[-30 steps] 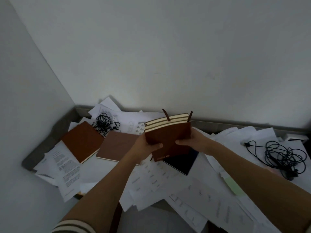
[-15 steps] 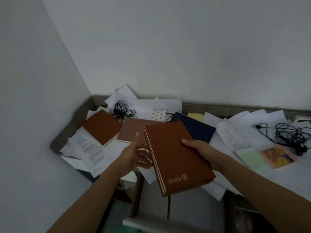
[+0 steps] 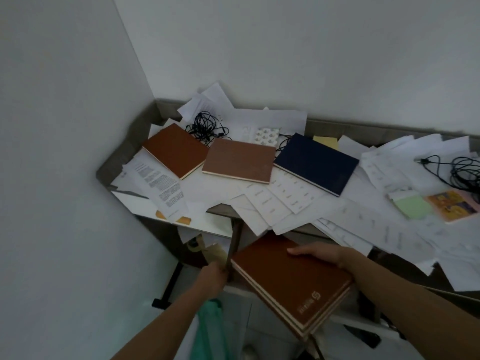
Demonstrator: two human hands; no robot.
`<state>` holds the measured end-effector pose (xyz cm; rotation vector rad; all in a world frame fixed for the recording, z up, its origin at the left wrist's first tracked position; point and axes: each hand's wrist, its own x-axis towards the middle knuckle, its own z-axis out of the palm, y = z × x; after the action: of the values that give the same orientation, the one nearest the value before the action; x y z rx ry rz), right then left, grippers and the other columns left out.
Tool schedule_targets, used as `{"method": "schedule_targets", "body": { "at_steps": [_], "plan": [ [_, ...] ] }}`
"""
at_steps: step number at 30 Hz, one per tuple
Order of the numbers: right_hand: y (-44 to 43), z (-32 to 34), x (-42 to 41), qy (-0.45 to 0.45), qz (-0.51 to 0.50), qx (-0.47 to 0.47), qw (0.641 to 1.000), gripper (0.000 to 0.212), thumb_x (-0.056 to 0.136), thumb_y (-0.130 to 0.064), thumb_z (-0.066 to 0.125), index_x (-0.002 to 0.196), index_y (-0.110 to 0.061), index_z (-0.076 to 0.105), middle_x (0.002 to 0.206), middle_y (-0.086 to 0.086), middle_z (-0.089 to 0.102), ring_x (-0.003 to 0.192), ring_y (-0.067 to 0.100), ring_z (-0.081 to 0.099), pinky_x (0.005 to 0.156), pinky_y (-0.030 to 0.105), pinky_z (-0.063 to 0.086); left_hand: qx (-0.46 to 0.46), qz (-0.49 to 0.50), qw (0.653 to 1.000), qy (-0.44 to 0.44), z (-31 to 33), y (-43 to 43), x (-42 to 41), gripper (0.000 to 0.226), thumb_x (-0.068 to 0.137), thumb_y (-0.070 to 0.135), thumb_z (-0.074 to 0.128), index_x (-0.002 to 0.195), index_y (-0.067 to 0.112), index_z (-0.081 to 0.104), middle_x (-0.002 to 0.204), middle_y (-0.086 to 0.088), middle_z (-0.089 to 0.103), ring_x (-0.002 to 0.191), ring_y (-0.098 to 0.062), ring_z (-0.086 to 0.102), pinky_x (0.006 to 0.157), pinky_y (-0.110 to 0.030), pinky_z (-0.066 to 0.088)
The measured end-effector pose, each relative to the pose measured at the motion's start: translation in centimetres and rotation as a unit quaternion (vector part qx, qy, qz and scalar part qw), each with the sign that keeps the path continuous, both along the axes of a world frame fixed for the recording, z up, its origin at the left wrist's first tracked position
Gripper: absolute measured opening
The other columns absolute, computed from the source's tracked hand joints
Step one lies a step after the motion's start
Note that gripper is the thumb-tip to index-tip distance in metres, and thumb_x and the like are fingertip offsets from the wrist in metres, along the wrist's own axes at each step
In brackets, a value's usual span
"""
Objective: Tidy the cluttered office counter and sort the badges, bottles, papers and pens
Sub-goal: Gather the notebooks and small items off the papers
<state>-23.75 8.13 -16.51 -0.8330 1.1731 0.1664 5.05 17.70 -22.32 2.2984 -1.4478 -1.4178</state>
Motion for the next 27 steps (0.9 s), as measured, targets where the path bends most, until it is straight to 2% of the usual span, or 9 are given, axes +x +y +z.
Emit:
{"method": "schedule_targets", "body": {
  "at_steps": [3, 7, 10, 13, 17, 19, 21, 23, 27],
  "plan": [
    [0.2, -1.6, -0.1, 0.013, -0.138, 0.007, 0.990, 0.064, 0.073, -0.046, 0.076, 0.120, -0.004, 0.065, 0.106, 0.020, 0.071, 0.088, 0.035, 0.071, 0.083, 0.045, 0.057, 0.000, 0.023, 1.000, 0.022, -0.5, 0.9, -0.5, 0.018, 0.092, 0.015, 0.045, 0.095, 0.001, 0.056, 0.087, -0.015, 0.061, 0.077, -0.034, 0.064, 0.064, -0.036, 0.048],
    [0.3, -4.6, 1.8, -0.030, -0.312, -0.023, 0.949, 0.046, 0.084, -0.037, 0.070, 0.118, -0.006, 0.065, 0.109, 0.016, 0.072, 0.100, 0.031, 0.067, 0.081, 0.042, 0.054, -0.004, 0.113, 0.992, 0.062, 0.4, 1.9, -1.0, 0.008, 0.099, 0.018, 0.042, 0.102, 0.011, 0.043, 0.104, -0.018, 0.059, 0.077, -0.033, 0.065, 0.065, -0.039, 0.053],
    [1.0, -6.7, 4.0, -0.037, -0.352, -0.045, 0.934, 0.046, 0.082, -0.038, 0.073, 0.118, -0.011, 0.065, 0.110, 0.012, 0.072, 0.104, 0.029, 0.067, 0.090, 0.045, 0.053, 0.056, 0.190, 0.970, 0.140, 0.5, 2.6, -1.3, 0.022, 0.103, 0.027, 0.036, 0.110, 0.009, 0.046, 0.087, -0.021, 0.063, 0.058, -0.027, 0.064, 0.052, -0.033, 0.056],
    [1.7, -8.0, 6.1, -0.013, -0.346, -0.108, 0.932, 0.043, 0.083, -0.037, 0.073, 0.118, -0.015, 0.060, 0.112, 0.008, 0.069, 0.103, 0.028, 0.066, 0.091, 0.050, 0.053, 0.070, 0.253, 0.946, 0.188, 0.5, 2.4, -1.5, 0.025, 0.104, 0.024, 0.036, 0.108, 0.004, 0.050, 0.076, -0.021, 0.063, 0.059, -0.029, 0.065, 0.063, -0.039, 0.059],
    [0.5, -9.5, 7.6, 0.148, -0.147, -0.251, 0.945, 0.047, 0.092, -0.052, 0.054, 0.111, -0.009, 0.060, 0.108, 0.013, 0.065, 0.092, 0.027, 0.064, 0.085, 0.044, 0.056, 0.075, 0.277, 0.938, 0.195, 0.5, 2.4, -1.7, 0.030, 0.103, 0.022, 0.034, 0.113, -0.001, 0.051, 0.075, -0.019, 0.063, 0.060, -0.027, 0.065, 0.064, -0.038, 0.059],
    [0.3, -9.3, 7.9, 0.223, -0.048, -0.286, 0.931, 0.056, 0.095, -0.055, 0.044, 0.126, -0.010, 0.054, 0.125, 0.016, 0.057, 0.108, 0.030, 0.058, 0.092, 0.043, 0.051, 0.070, 0.266, 0.945, 0.179, 0.3, 2.4, -1.8, 0.033, 0.103, 0.022, 0.033, 0.115, -0.003, 0.051, 0.076, -0.018, 0.062, 0.060, -0.026, 0.065, 0.062, -0.037, 0.059],
    [0.8, -8.6, 7.9, 0.264, 0.088, -0.306, 0.910, 0.061, 0.100, -0.051, 0.033, 0.146, -0.011, 0.036, 0.148, 0.018, 0.036, 0.132, 0.032, 0.039, 0.109, 0.041, 0.037, 0.076, 0.250, 0.952, 0.161, 0.3, 2.1, -1.9, 0.033, 0.104, 0.021, 0.032, 0.117, -0.003, 0.049, 0.076, -0.018, 0.061, 0.058, -0.025, 0.063, 0.059, -0.035, 0.058],
    [1.0, -7.9, 7.7, 0.274, 0.182, -0.299, 0.896, 0.069, 0.100, -0.054, 0.031, 0.152, -0.010, 0.023, 0.157, 0.015, 0.019, 0.139, 0.032, 0.026, 0.110, 0.041, 0.037, 0.091, 0.219, 0.961, 0.144, 0.5, 1.9, -1.8, 0.032, 0.104, 0.020, 0.032, 0.120, -0.004, 0.046, 0.077, -0.019, 0.061, 0.057, -0.025, 0.062, 0.056, -0.034, 0.057],
    [1.1, -5.0, 6.1, 0.268, 0.247, -0.309, 0.878, 0.051, 0.098, -0.047, 0.044, 0.135, -0.012, 0.047, 0.133, 0.009, 0.053, 0.117, 0.023, 0.054, 0.079, 0.027, 0.047, 0.106, 0.059, 0.992, 0.045, 1.6, 1.2, -0.9, 0.028, 0.101, 0.026, 0.041, 0.104, 0.000, 0.052, 0.079, -0.017, 0.064, 0.053, -0.022, 0.060, 0.054, -0.031, 0.054]
  ]
}}
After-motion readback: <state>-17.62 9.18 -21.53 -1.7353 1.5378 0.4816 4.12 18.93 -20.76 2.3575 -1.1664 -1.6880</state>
